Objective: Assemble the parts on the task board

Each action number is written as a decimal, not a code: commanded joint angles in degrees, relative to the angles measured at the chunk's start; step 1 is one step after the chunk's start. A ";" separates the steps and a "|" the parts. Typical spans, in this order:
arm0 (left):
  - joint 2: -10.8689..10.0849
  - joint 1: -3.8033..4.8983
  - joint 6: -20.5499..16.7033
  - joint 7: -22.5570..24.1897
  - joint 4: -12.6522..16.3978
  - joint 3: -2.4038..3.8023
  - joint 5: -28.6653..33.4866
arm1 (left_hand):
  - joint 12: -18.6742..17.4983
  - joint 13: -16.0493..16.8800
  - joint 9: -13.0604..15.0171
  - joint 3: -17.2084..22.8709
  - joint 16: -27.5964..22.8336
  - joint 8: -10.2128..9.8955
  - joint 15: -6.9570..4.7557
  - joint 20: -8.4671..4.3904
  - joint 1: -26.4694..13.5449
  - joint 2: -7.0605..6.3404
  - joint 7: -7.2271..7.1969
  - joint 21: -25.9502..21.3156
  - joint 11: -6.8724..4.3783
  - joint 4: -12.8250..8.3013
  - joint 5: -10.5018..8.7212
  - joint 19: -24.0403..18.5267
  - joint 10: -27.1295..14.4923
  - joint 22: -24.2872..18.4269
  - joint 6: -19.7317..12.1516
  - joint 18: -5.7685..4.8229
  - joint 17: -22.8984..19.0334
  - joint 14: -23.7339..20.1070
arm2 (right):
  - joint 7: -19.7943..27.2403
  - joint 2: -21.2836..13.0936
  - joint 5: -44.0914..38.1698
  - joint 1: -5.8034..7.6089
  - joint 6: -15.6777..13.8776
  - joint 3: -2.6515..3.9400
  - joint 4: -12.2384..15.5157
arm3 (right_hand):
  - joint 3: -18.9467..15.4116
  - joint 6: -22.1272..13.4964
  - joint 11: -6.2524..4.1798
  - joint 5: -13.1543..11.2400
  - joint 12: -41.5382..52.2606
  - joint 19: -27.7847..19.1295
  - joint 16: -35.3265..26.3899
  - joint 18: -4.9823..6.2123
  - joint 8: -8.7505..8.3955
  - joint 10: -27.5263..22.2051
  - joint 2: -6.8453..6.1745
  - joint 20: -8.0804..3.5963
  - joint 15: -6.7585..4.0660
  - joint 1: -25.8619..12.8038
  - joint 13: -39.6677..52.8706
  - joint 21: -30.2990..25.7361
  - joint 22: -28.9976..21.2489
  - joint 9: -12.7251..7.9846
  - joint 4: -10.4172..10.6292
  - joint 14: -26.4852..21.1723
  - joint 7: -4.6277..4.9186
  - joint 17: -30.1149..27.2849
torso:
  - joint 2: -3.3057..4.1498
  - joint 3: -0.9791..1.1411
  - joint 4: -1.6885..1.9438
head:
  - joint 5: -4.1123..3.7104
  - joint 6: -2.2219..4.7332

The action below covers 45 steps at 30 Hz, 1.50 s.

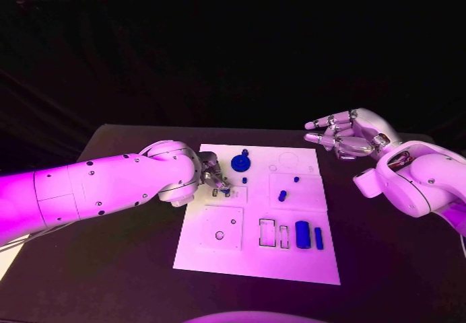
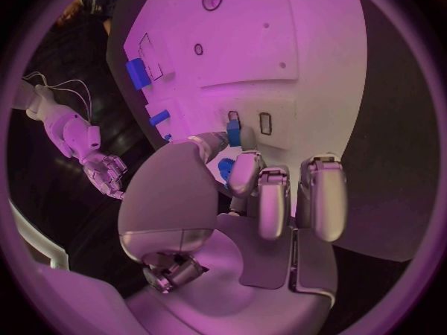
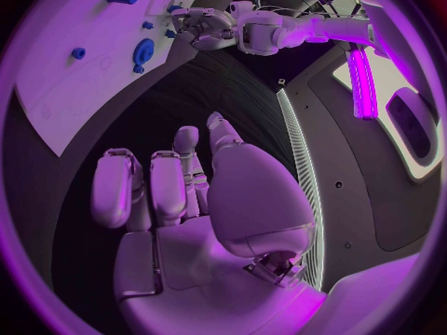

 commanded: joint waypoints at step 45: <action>1.02 -0.21 6.69 -0.80 -1.07 -0.22 0.16 | 0.86 0.55 0.35 3.20 0.18 -0.22 -0.33 -0.36 -7.40 -0.04 -1.24 0.46 -0.57 -6.39 -0.47 2.21 1.06 7.38 2.46 -0.48 15.09 6.12 | 0.13 -0.01 -0.62 -0.06 0.58 0.01 0.48 | -0.31 -0.15 -0.22 0.47 0.28 -0.29 -0.41 0.89 0.06 0.30 0.61 -0.04 0.14 0.27 -0.14 -0.25 -0.04 0.11 0.16 1.60 0.06 0.01 | 0.03 0.16 -0.08 | 0.19 -0.56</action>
